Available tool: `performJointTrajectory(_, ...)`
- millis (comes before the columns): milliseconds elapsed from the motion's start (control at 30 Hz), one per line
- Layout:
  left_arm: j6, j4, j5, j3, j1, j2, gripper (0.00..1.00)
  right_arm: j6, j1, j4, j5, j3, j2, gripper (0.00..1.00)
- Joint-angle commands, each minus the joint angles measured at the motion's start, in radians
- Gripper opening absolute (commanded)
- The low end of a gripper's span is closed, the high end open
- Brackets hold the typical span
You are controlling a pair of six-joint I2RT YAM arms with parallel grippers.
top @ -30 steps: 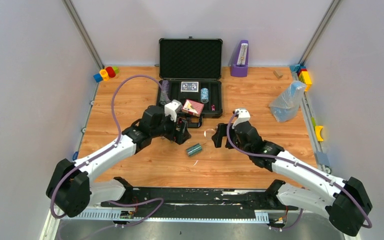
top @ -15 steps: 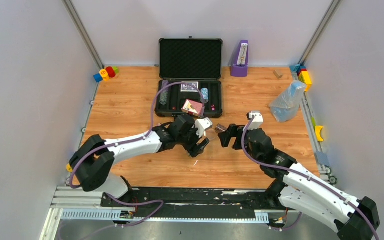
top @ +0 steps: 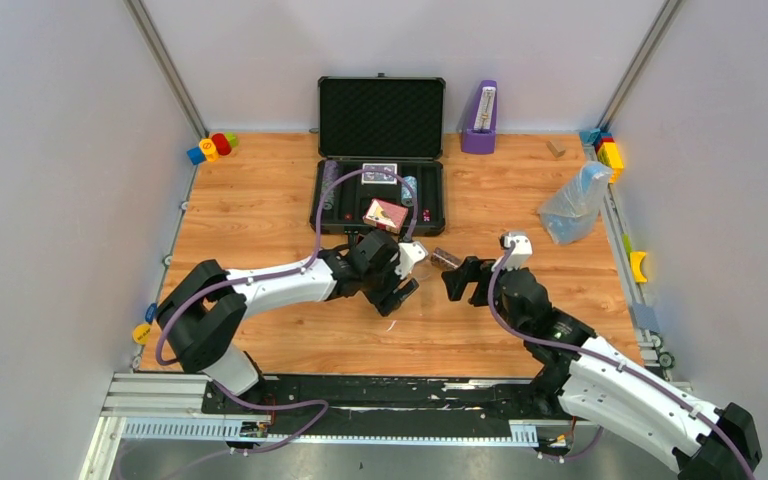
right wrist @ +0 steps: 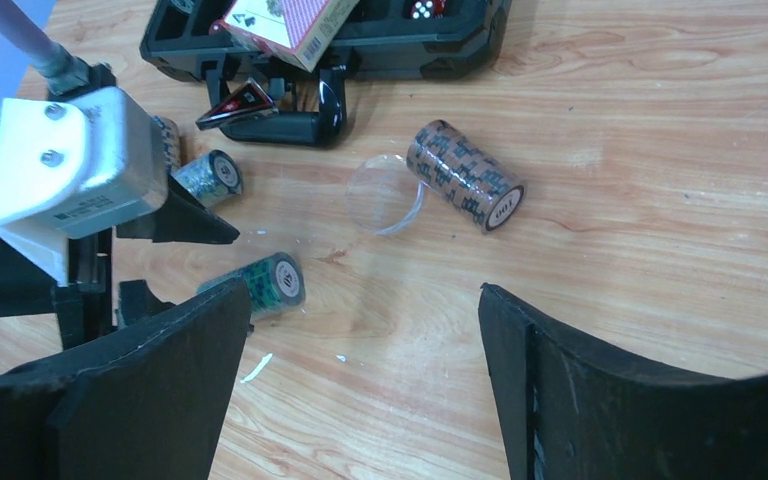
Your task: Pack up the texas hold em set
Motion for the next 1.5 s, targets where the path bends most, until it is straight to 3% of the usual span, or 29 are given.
performJointTrajectory(0, -0.053, -0.012, -0.033, 0.016, -0.018, 0.011, 0.78, -0.002, -0.002, 0.080, 0.005, -0.044, -0.015, 0.85)
performJointTrajectory(200, -0.114, 0.019, -0.025, -0.023, -0.023, -0.008, 0.62, -0.013, -0.001, 0.119, 0.013, -0.091, -0.015, 0.85)
performJointTrajectory(400, -0.154, 0.031, -0.074, -0.035, -0.023, -0.081, 0.34, -0.013, -0.001, 0.171, 0.016, -0.134, -0.010, 0.84)
performJointTrajectory(533, -0.185, 0.053, -0.148, -0.028, -0.023, -0.147, 0.23, -0.013, -0.001, 0.202, 0.008, -0.139, 0.011, 0.84)
performJointTrajectory(800, -0.242, 0.067, -0.357, 0.000, -0.014, -0.242, 0.12, -0.013, -0.001, 0.221, -0.031, -0.140, 0.064, 0.83)
performJointTrajectory(1000, -0.249, 0.100, -0.276, -0.017, 0.032, -0.273, 0.09, -0.017, -0.002, 0.234, -0.028, -0.149, 0.064, 0.83)
performJointTrajectory(1067, -0.221, 0.097, -0.230, -0.019, 0.033, -0.266, 0.13, -0.018, -0.001, 0.236, -0.027, -0.150, 0.063, 0.83)
performJointTrajectory(1133, -0.185, 0.091, -0.162, -0.018, 0.034, -0.248, 0.28, -0.018, -0.001, 0.237, -0.027, -0.152, 0.062, 0.83)
performJointTrajectory(1167, -0.172, 0.088, -0.101, -0.015, 0.034, -0.231, 0.47, -0.018, -0.002, 0.238, -0.027, -0.151, 0.062, 0.83)
performJointTrajectory(1233, -0.144, 0.072, -0.024, -0.003, 0.035, -0.193, 0.70, -0.018, -0.002, 0.238, -0.025, -0.151, 0.062, 0.83)
performJointTrajectory(1367, -0.113, 0.031, 0.041, 0.024, 0.026, -0.112, 0.89, -0.020, -0.001, 0.235, -0.022, -0.151, 0.058, 0.83)
performJointTrajectory(1467, -0.078, 0.025, 0.059, 0.025, 0.004, -0.084, 0.91, -0.020, -0.001, 0.235, -0.017, -0.154, 0.055, 0.83)
